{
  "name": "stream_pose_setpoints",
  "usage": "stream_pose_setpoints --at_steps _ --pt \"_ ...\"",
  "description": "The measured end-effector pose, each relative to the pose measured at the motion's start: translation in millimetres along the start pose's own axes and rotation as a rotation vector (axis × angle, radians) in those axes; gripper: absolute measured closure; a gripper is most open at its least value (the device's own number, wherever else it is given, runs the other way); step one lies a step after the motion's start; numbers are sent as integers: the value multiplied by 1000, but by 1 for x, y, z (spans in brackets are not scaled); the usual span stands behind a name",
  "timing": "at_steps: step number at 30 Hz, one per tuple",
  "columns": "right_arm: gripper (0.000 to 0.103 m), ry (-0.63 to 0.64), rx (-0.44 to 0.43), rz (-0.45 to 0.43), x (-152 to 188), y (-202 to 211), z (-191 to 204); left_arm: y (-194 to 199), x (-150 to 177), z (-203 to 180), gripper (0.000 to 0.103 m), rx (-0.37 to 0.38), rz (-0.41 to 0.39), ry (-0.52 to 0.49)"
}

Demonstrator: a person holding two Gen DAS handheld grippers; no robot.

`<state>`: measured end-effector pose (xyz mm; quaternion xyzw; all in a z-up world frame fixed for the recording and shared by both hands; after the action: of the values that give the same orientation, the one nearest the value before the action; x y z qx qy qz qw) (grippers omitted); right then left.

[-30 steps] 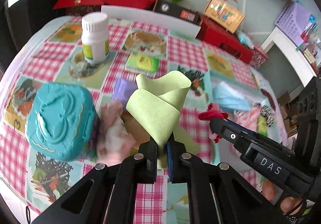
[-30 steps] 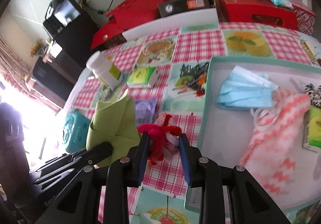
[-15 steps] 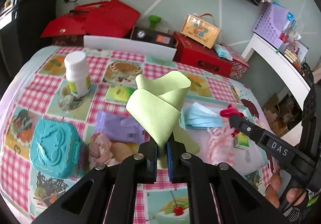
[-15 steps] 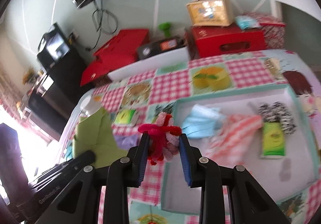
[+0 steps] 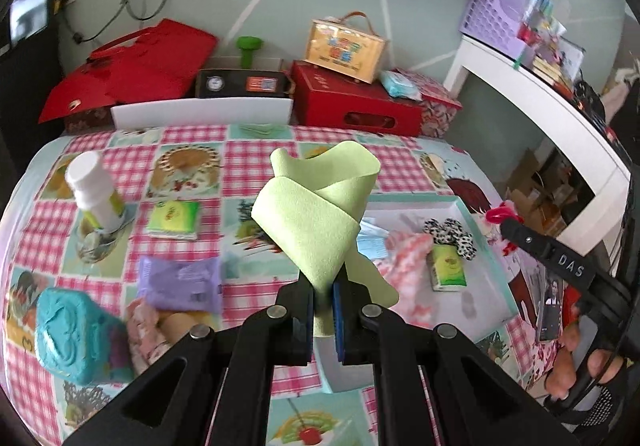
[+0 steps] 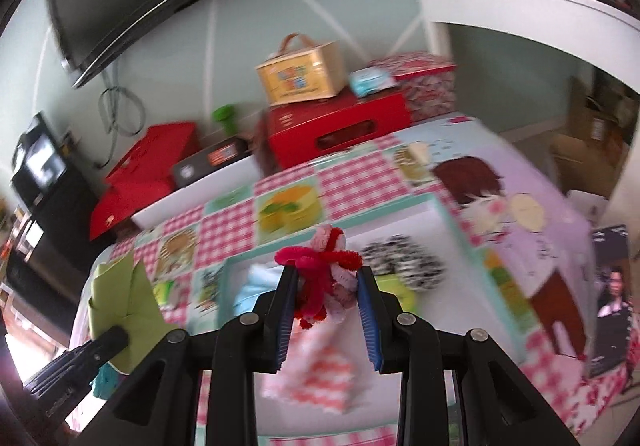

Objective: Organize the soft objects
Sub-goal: 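Lift the green cloth with the left tool while the right tool carries the red toy toward the tray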

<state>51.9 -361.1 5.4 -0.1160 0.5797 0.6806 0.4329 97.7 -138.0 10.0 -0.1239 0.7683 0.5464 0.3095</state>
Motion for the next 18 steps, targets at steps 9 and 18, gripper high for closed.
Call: stream_pose_setpoints --at_steps 9,18 --pt "71 -91 139 15 0 -2 -62 -34 8 -33 96 29 70 -58" --pt "71 -95 201 136 20 -31 -78 -78 34 -27 95 12 173 -59"
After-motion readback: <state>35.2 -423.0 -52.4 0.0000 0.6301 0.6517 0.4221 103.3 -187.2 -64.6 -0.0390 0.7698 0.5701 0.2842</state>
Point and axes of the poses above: each gripper's, at about its wrist camera, not at the fingertips, and y roughly against the way its jaws point, z to its left, x to its underside, the point moved 7 cm from there along -y, roughly the way its jaws point, and after that the axes turned 2 degrees about z, right-handed, at the moved point
